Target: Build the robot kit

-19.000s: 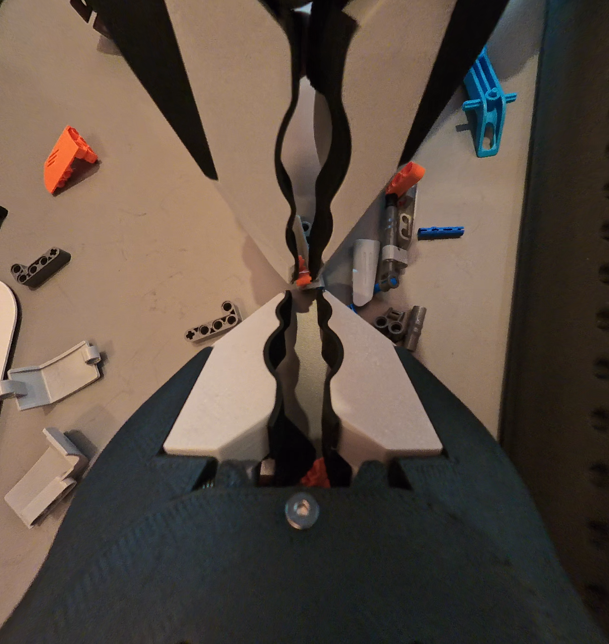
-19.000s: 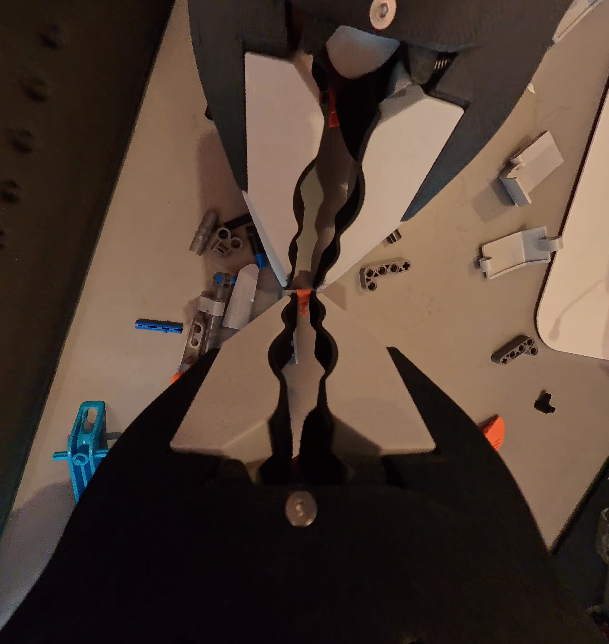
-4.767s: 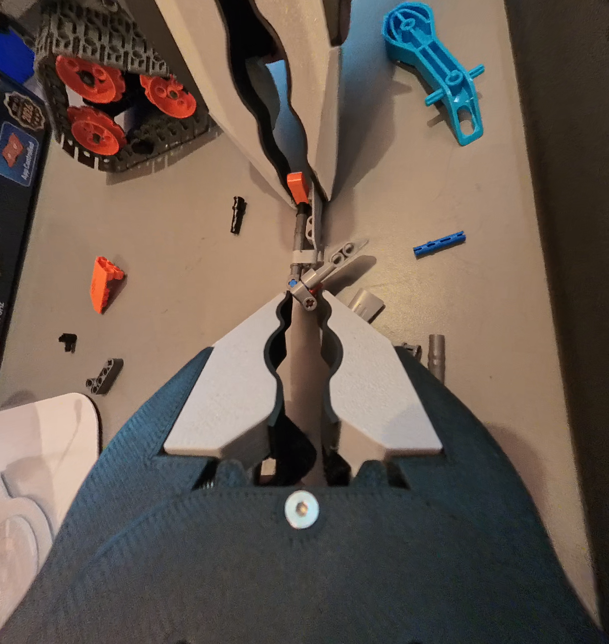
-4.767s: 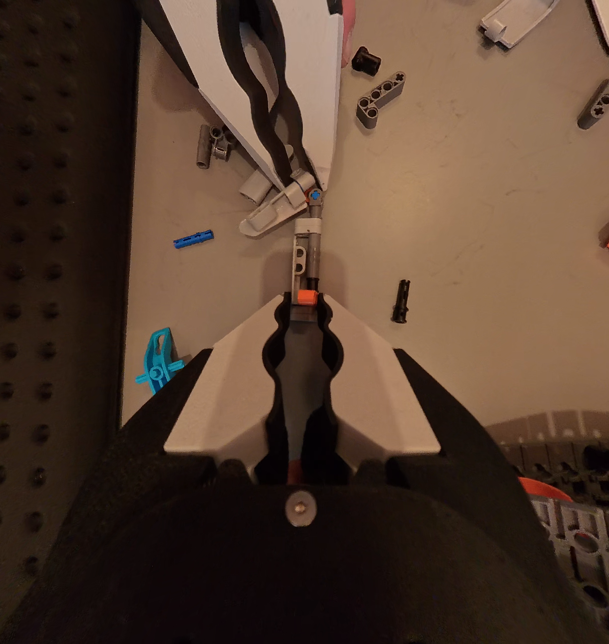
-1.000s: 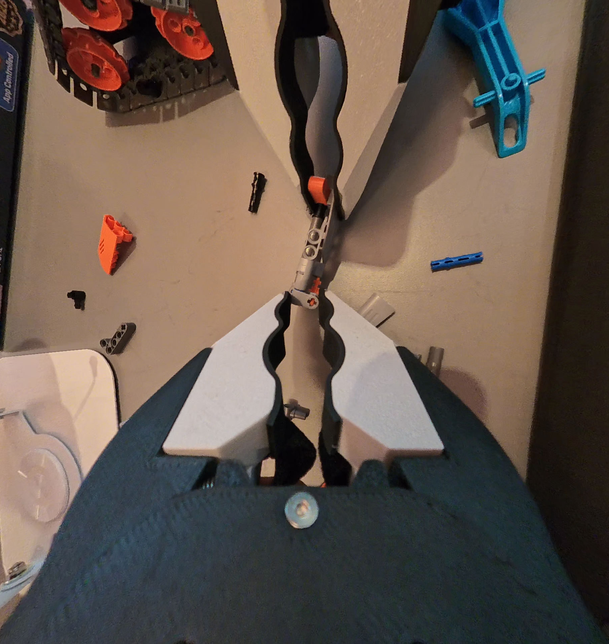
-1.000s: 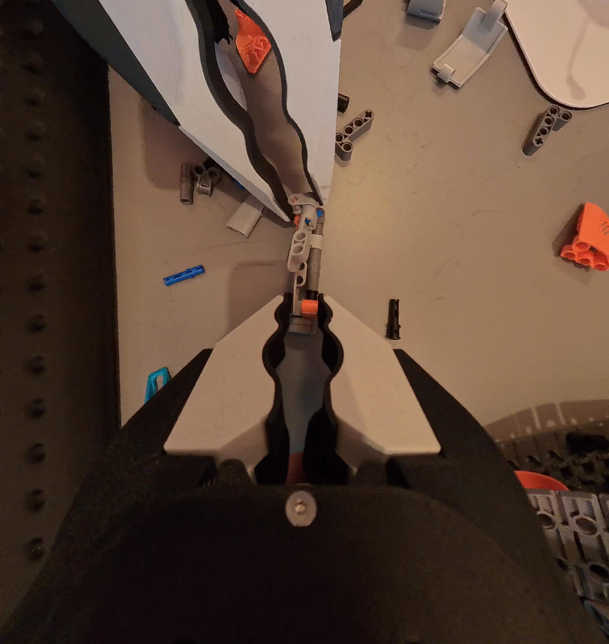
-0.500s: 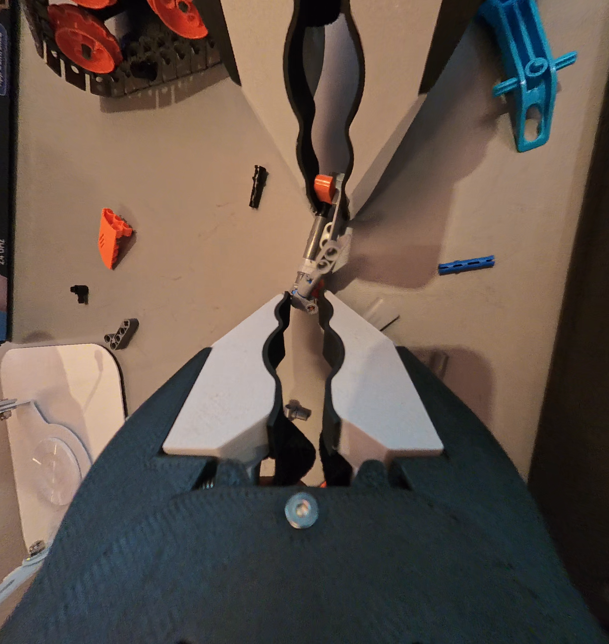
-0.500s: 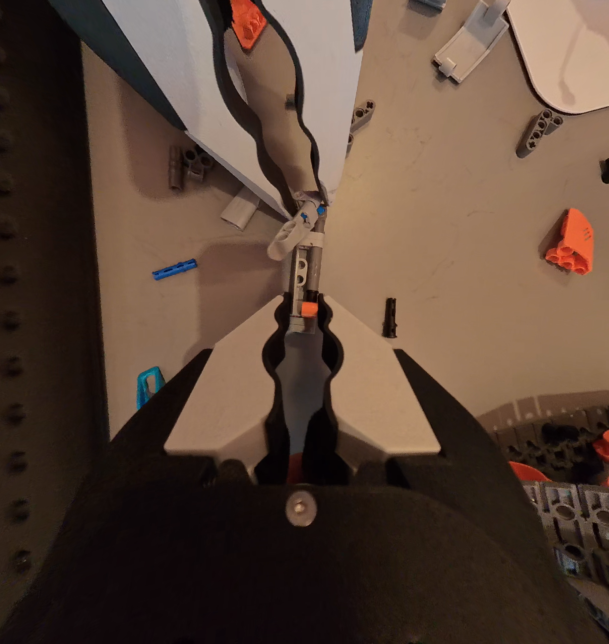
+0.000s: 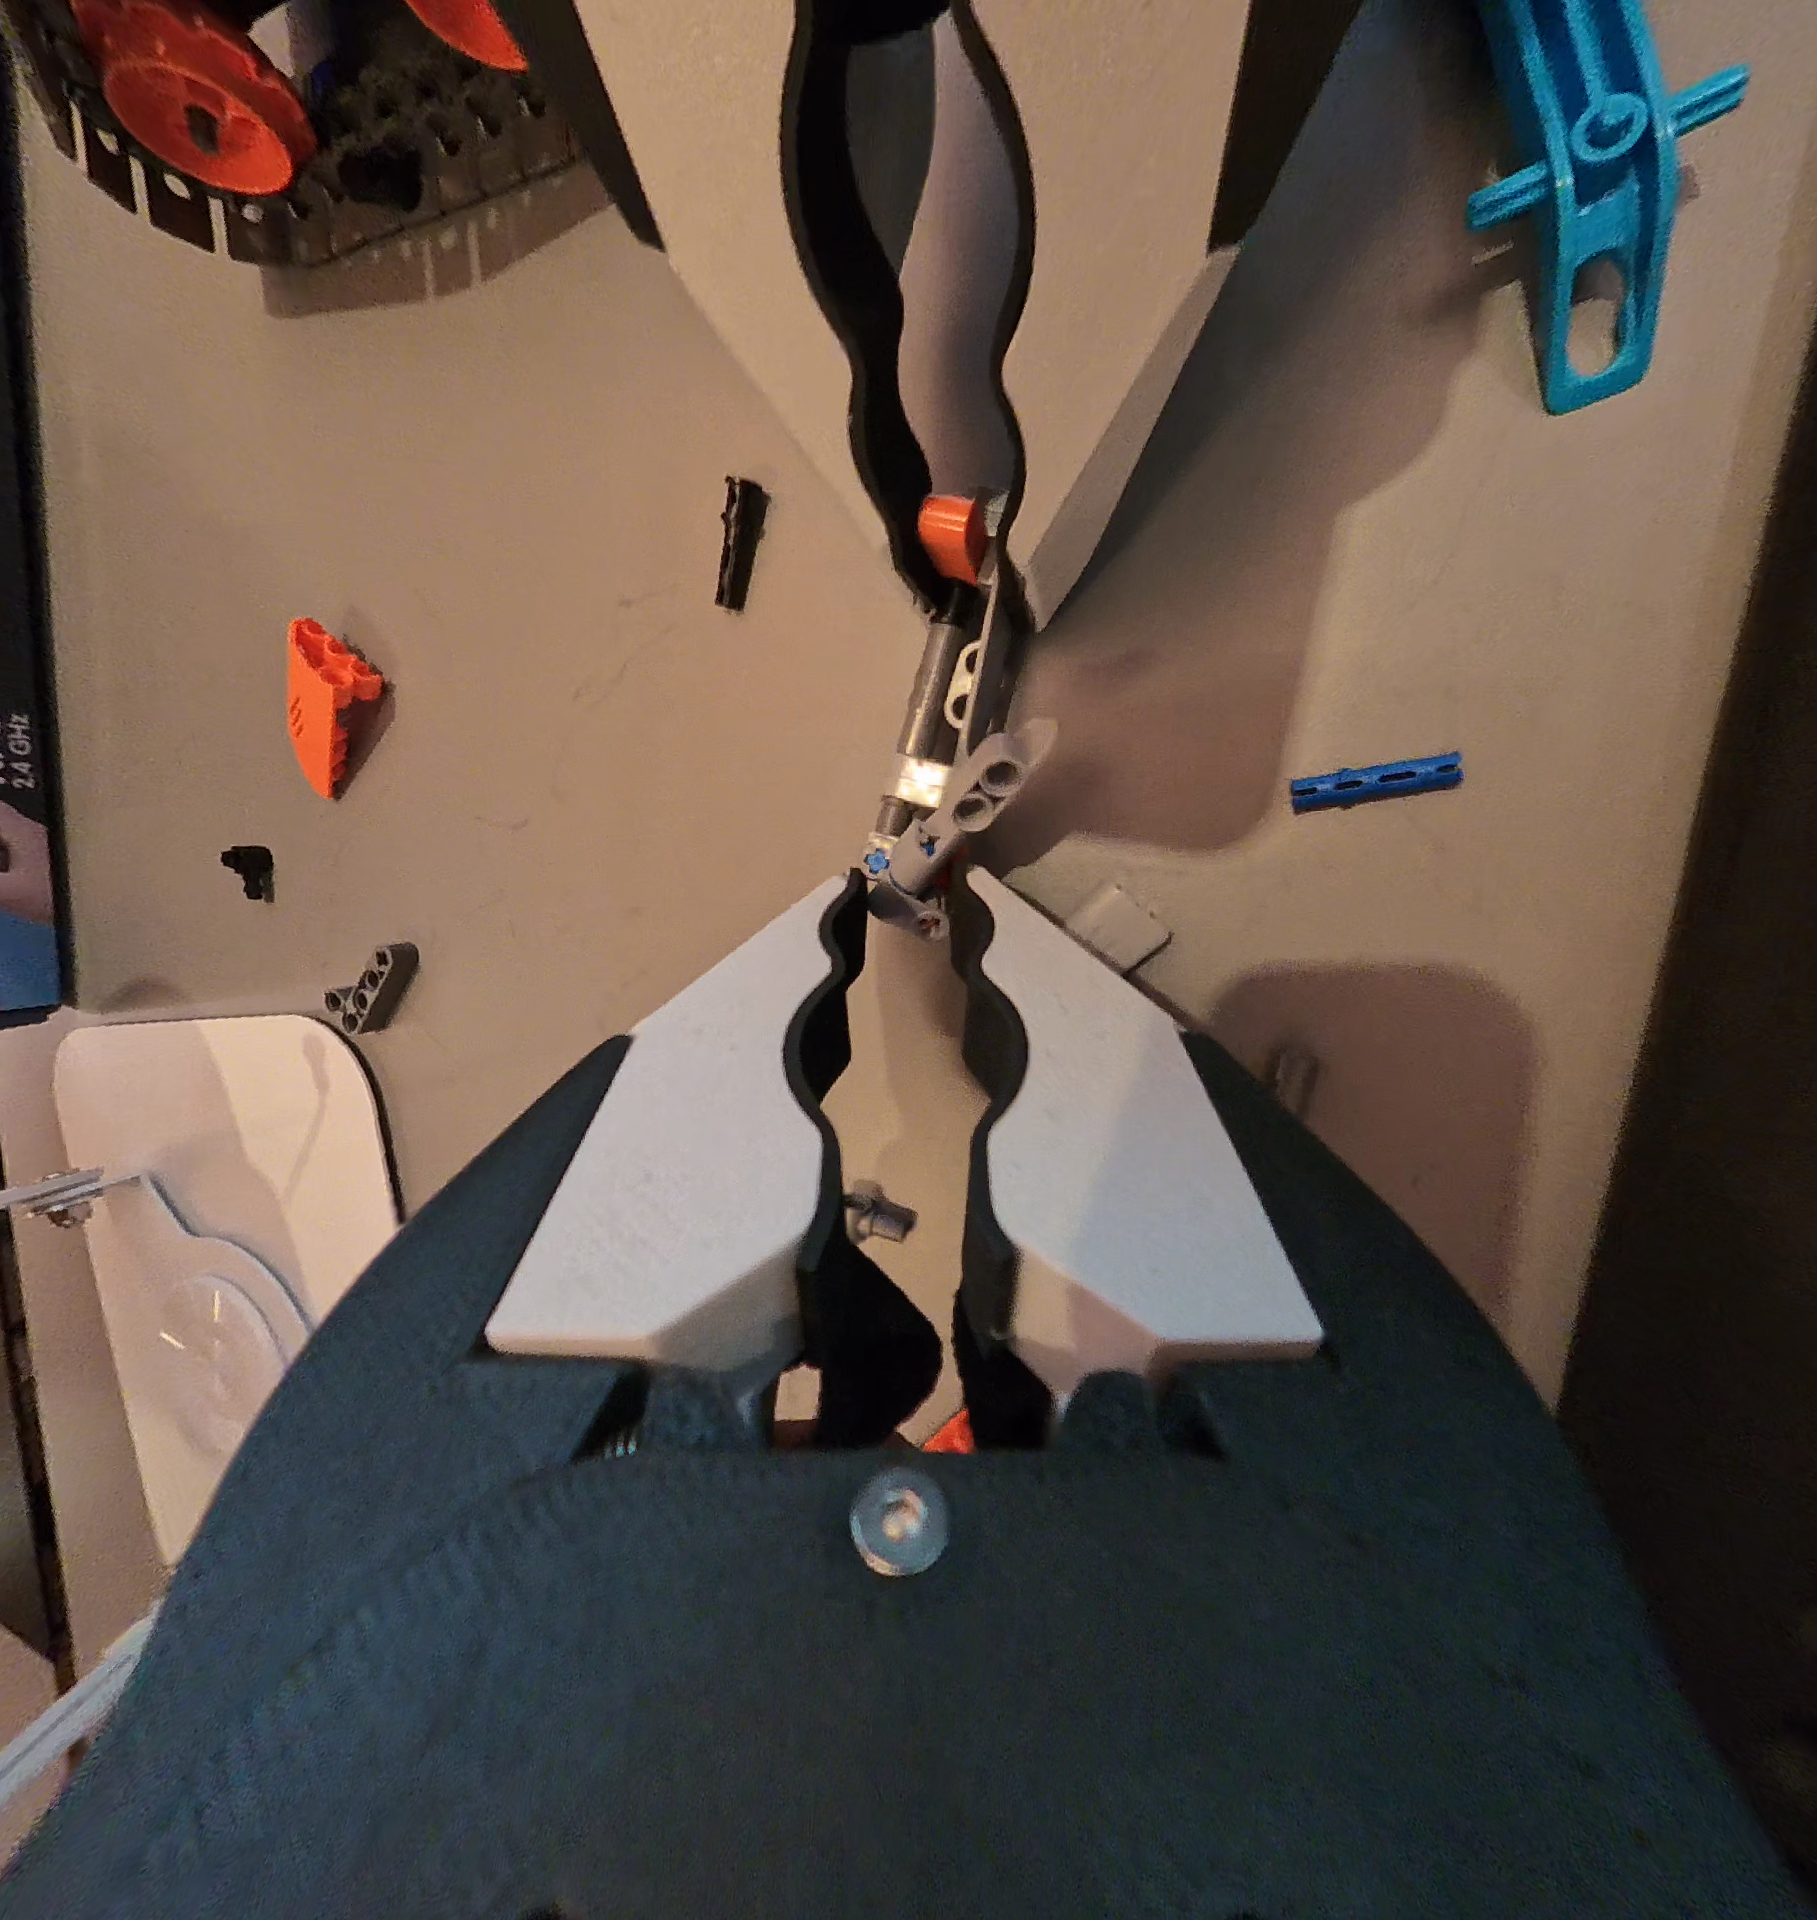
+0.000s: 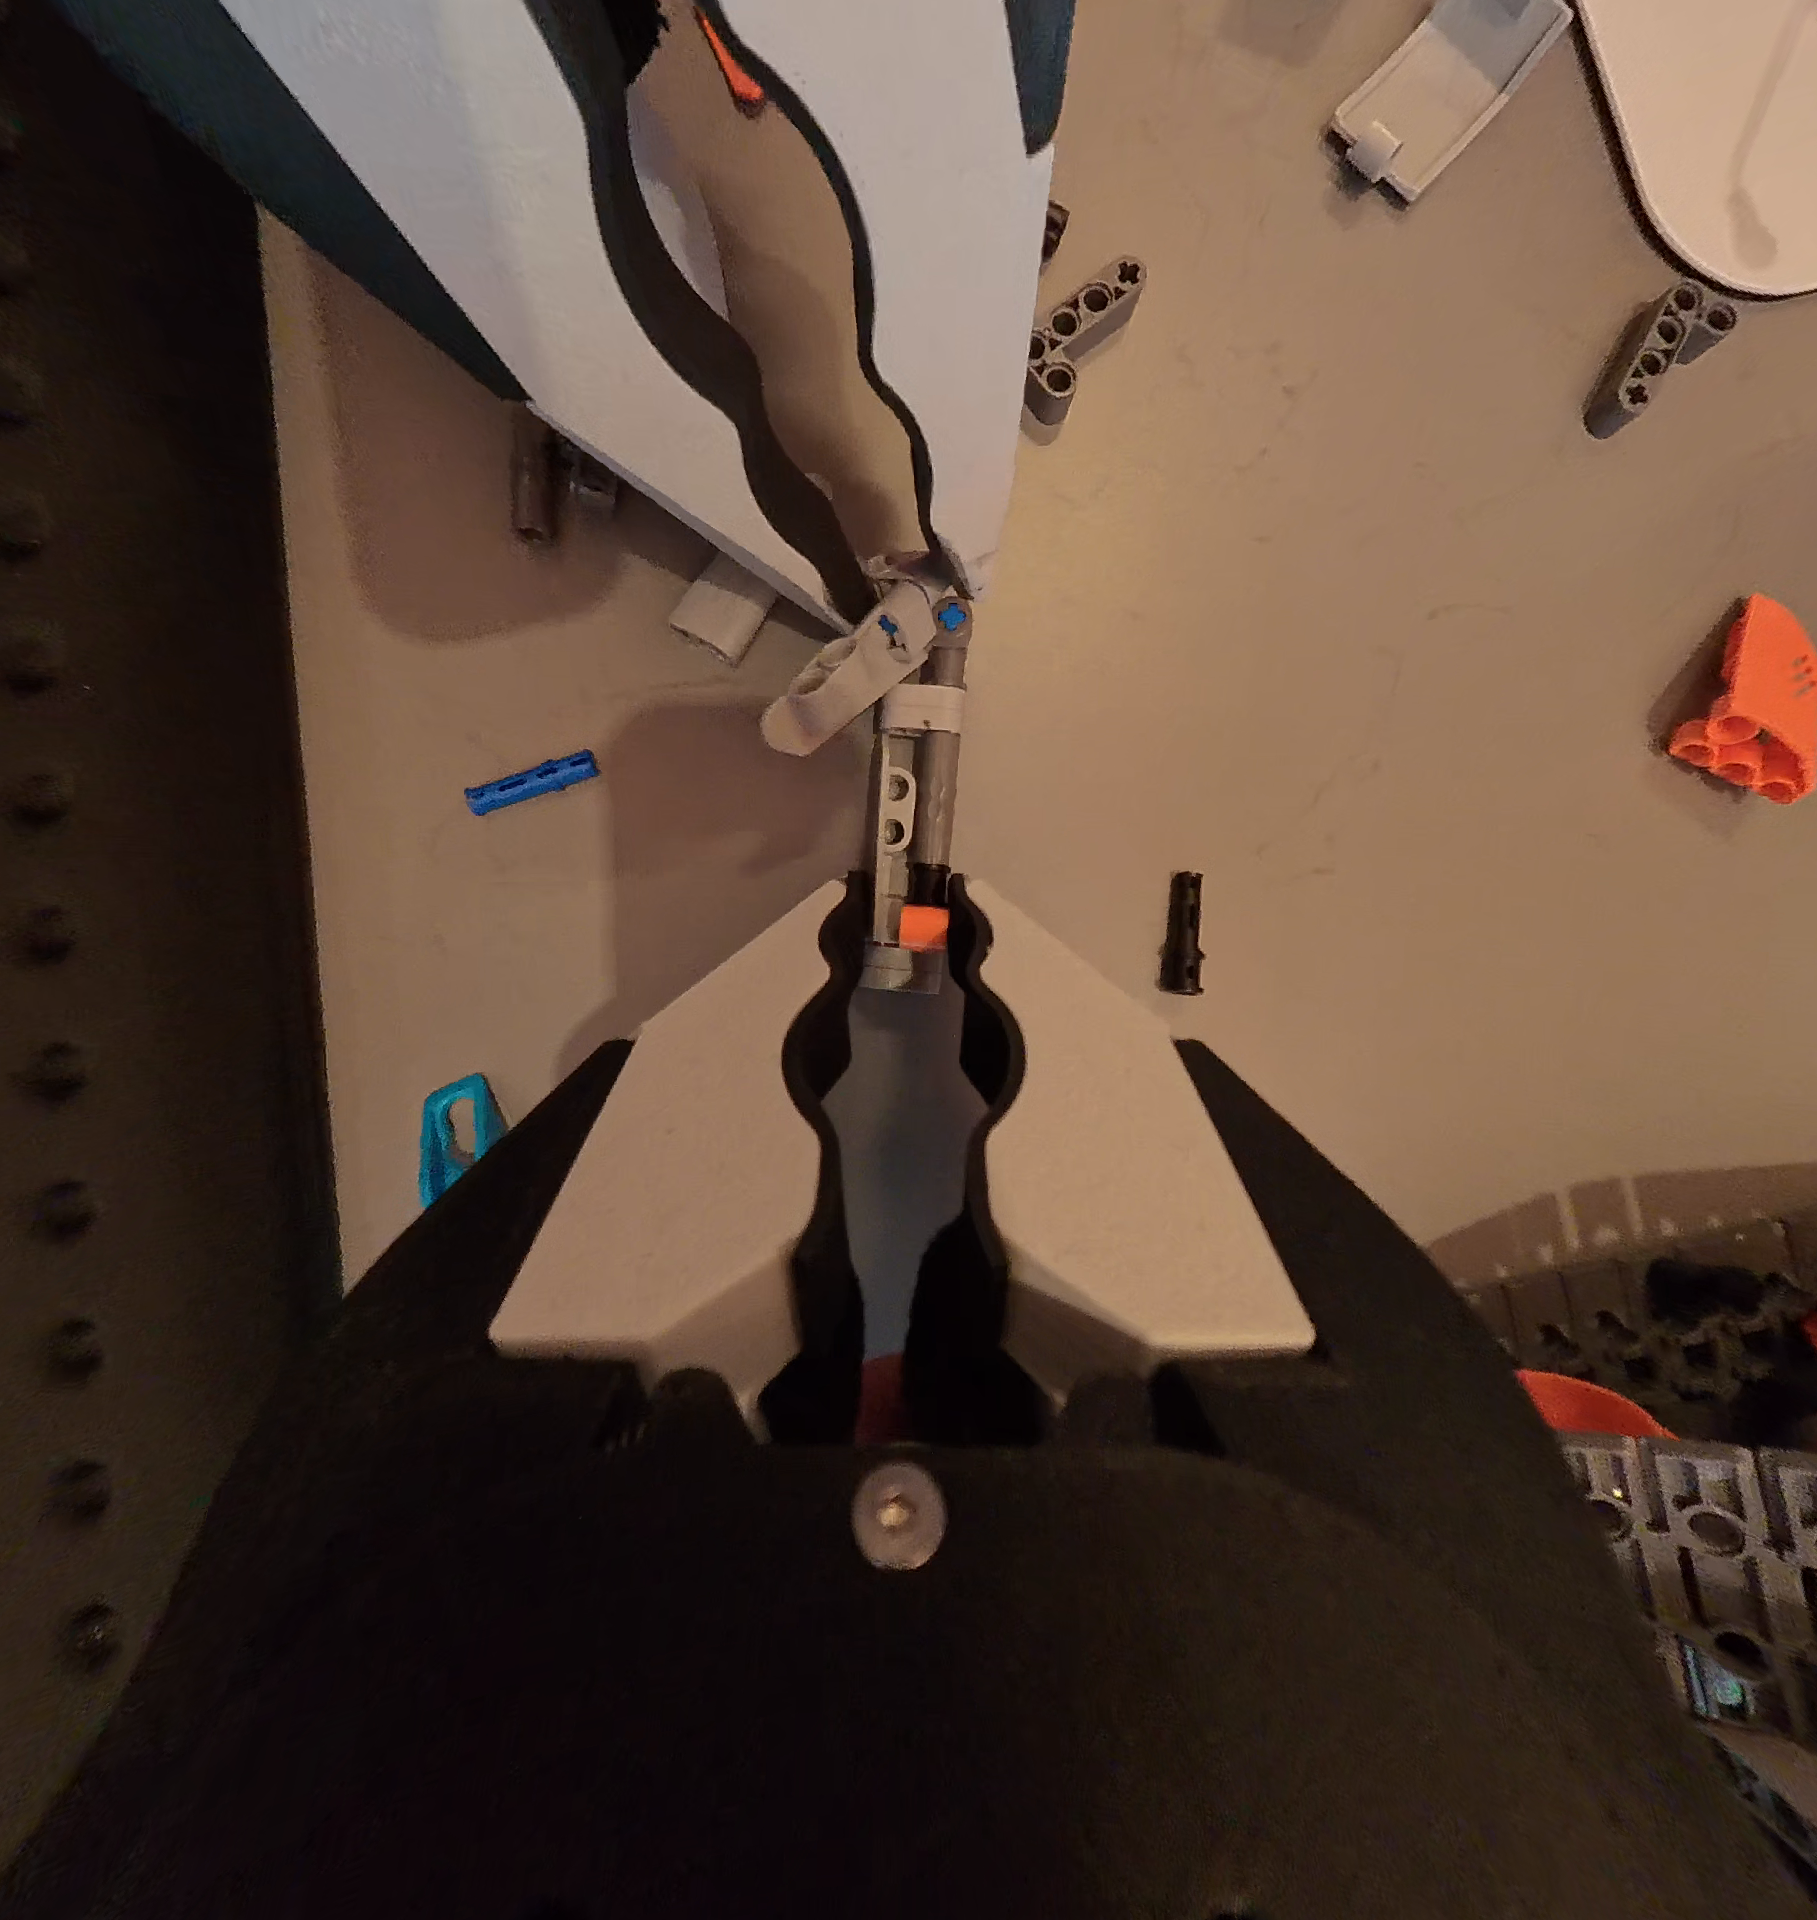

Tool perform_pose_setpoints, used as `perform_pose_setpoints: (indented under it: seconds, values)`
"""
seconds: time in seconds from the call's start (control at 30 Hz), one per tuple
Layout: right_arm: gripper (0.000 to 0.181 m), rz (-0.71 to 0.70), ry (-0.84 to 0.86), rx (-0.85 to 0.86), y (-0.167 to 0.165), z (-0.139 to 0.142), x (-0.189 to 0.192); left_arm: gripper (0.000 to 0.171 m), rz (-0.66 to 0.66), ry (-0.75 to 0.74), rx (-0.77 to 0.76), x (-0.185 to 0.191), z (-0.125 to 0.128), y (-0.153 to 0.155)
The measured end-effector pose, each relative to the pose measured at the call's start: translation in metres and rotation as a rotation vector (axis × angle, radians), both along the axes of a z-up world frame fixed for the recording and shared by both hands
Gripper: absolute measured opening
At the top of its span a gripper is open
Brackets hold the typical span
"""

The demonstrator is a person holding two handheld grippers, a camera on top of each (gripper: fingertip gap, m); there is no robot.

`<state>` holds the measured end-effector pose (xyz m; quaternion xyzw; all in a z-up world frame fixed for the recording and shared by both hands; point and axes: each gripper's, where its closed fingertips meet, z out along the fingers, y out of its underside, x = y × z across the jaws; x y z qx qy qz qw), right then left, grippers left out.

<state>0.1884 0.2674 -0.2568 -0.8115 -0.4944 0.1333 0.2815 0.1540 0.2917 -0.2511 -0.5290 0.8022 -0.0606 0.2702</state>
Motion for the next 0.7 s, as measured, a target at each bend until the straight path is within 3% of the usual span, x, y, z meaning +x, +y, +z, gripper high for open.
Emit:
perform_pose_setpoints:
  seconds: [0.3,0.57,0.7]
  values:
    - [0.012,-0.005,0.008,-0.01,0.0,0.0,0.003,0.032,-0.033,-0.056,-0.086,-0.002,0.008,-0.007]
    - [0.012,0.003,0.021,-0.022,-0.002,0.0,0.006,0.019,-0.247,-0.1,0.073,-0.012,0.011,-0.013]
    - [0.012,0.008,0.023,-0.018,-0.002,0.0,0.005,0.01,-0.23,-0.083,0.049,-0.007,0.001,-0.012]
